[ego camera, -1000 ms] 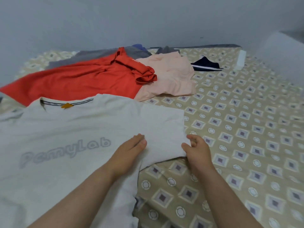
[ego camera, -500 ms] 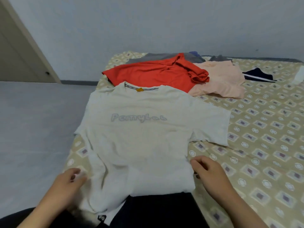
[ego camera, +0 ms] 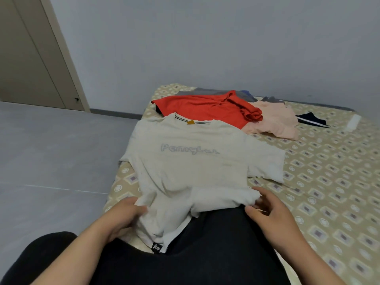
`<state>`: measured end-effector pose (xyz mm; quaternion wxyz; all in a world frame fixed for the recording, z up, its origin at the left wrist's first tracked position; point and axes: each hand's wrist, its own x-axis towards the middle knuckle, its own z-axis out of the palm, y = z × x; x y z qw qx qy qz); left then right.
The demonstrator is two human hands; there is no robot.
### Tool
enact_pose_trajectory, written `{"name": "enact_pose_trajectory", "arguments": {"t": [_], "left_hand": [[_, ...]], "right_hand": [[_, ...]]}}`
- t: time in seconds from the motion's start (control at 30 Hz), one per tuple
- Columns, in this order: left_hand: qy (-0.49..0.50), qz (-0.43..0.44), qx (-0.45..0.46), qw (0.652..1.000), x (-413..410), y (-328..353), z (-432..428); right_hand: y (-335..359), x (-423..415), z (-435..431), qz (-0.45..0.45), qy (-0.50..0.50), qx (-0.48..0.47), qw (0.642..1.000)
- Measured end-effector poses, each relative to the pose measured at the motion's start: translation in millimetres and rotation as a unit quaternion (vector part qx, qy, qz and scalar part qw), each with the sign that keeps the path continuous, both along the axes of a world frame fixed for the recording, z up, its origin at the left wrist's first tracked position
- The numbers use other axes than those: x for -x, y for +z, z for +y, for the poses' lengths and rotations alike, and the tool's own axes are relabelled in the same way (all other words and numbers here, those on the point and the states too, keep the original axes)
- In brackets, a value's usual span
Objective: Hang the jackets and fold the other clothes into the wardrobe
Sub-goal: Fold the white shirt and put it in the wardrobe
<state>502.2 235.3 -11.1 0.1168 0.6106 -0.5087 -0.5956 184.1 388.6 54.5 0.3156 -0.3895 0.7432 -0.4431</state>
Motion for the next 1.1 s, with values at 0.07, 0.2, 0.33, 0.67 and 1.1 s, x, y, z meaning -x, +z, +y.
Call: {"name": "enact_pose_trajectory", "arguments": {"t": [0.07,0.2,0.33,0.67,1.1], "left_hand": [[0.075,0.054,0.020,0.996,-2,6,0],[0.206,0.181,0.023,0.961,-8,21,3],[0.296,0.290,0.014,0.910,-20,34,2],[0.270,0.099,0.025,0.957,-81,37,-9],[0.270,0.141,0.034,0.952,-110,42,-9]], "right_hand": [[3,-1,-7,0.017,-0.002,-0.014,1.000],[6,-1,-25,0.054,0.033,-0.018,0.998],[15,2,-41,0.114,0.014,0.025,0.993],[57,76,-8,-0.189,-0.149,-0.045,0.969],[33,100,53,-0.211,-0.040,-0.175,0.961]]}}
